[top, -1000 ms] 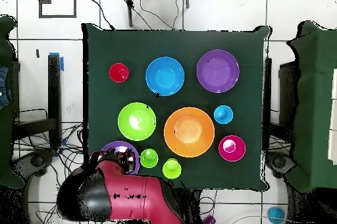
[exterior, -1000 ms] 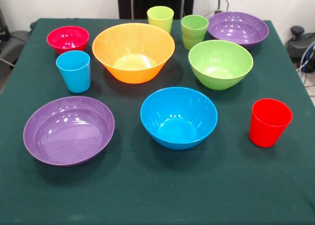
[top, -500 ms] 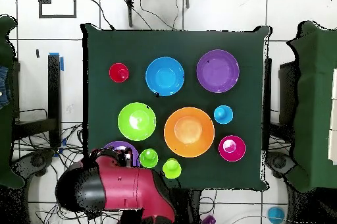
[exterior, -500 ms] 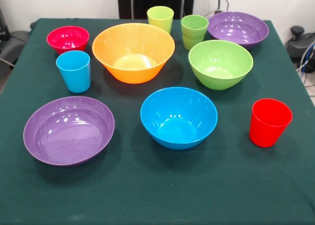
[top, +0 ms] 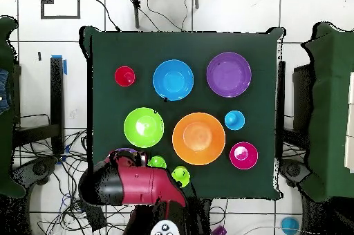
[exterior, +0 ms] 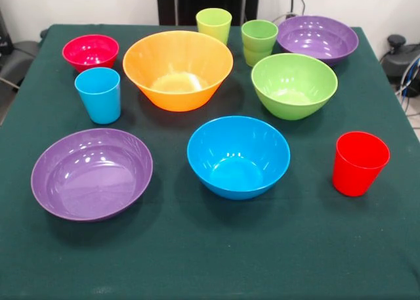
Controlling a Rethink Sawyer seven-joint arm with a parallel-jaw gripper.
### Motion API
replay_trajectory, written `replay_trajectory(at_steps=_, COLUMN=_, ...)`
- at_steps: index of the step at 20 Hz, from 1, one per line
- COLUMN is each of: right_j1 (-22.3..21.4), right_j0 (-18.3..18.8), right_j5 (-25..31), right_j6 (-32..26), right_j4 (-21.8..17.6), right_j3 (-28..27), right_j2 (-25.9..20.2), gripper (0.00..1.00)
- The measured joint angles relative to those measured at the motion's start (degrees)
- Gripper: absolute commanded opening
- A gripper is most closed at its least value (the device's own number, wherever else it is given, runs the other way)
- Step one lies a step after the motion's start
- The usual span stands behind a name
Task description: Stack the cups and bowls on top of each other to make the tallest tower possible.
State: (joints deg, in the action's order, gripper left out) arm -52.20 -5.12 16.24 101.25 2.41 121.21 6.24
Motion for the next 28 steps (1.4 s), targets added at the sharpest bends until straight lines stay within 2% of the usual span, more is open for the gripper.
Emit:
replay_trajectory(at_steps=5, right_j1=3.9, right_j0=1.0, right_j5=-3.9, right_j6=0.0, right_j4=0.0, right_j3=0.0, right_j2=0.0, gripper=1.00)
replay_trajectory(at_steps=13, right_j1=8.3, right_j0=2.5, right_j5=-5.3, right_j6=0.0, right_j4=-0.8, right_j3=0.0, right_j2=-0.2, gripper=1.00)
replay_trajectory(at_steps=22, right_j1=16.9, right_j0=6.2, right_j5=-8.6, right_j6=0.0, right_j4=-3.7, right_j3=-0.8, right_j2=-0.3, gripper=1.00)
replay_trajectory(at_steps=28, right_j1=20.4, right_j0=9.0, right_j5=-11.6, right_j6=0.0, right_j4=-6.5, right_j3=-4.0, right_j2=-0.3, gripper=1.00)
